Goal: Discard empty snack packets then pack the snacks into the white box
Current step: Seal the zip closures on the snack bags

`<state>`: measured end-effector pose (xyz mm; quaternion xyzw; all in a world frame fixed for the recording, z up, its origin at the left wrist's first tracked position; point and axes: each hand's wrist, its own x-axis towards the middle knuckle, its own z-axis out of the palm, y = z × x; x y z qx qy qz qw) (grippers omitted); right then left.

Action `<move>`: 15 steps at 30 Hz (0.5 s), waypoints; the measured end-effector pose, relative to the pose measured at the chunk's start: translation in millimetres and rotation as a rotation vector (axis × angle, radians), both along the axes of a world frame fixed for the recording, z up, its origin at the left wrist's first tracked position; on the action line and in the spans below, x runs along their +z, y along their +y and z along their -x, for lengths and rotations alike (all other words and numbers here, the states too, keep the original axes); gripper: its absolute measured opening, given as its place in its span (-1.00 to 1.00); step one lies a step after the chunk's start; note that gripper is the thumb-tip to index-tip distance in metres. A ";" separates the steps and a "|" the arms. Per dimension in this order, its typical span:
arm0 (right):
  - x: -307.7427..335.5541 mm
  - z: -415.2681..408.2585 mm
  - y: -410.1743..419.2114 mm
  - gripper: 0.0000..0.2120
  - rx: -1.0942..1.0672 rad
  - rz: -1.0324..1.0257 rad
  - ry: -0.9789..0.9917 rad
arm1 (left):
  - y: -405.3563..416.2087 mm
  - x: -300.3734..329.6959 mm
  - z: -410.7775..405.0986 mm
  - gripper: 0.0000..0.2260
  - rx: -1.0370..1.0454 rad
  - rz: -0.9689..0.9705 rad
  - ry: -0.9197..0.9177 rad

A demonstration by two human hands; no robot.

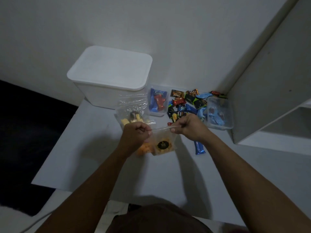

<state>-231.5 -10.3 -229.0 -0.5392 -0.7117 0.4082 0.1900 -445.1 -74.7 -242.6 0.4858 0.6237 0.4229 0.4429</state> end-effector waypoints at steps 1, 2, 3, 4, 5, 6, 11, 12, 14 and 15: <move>-2.3 3.8 -0.3 -0.89 0.016 0.010 -0.012 | -3.3 -1.9 2.6 -0.92 0.012 0.031 -0.004; -4.8 8.1 -1.3 -0.90 0.031 0.018 -0.029 | -6.9 -4.6 5.7 -0.92 0.016 0.057 -0.004; -8.1 12.2 -2.0 -0.90 0.047 0.030 -0.050 | -10.2 -8.1 8.9 -0.92 0.024 0.077 -0.004; -11.1 16.4 -2.6 -0.91 0.069 0.040 -0.070 | -13.2 -11.2 12.2 -0.92 0.040 0.095 -0.003; -14.4 21.0 -3.2 -0.91 0.091 0.046 -0.090 | -15.7 -13.7 15.6 -0.92 0.060 0.109 0.006; -18.1 25.7 -4.1 -0.91 0.110 0.045 -0.104 | -17.4 -15.5 18.7 -0.90 0.074 0.122 0.027; -34.6 44.7 -2.7 -0.90 0.124 0.024 -0.142 | -17.6 -26.9 29.5 -0.85 0.109 0.192 0.134; -36.3 47.0 -1.6 -0.90 0.121 0.023 -0.152 | -17.0 -28.5 30.0 -0.89 0.105 0.194 0.159; -37.7 49.2 1.4 -0.88 0.114 0.015 -0.165 | -15.1 -30.2 29.8 -0.92 0.092 0.190 0.208; -37.0 49.3 2.7 -0.88 0.115 0.013 -0.169 | -14.0 -29.6 28.8 -0.90 0.086 0.189 0.219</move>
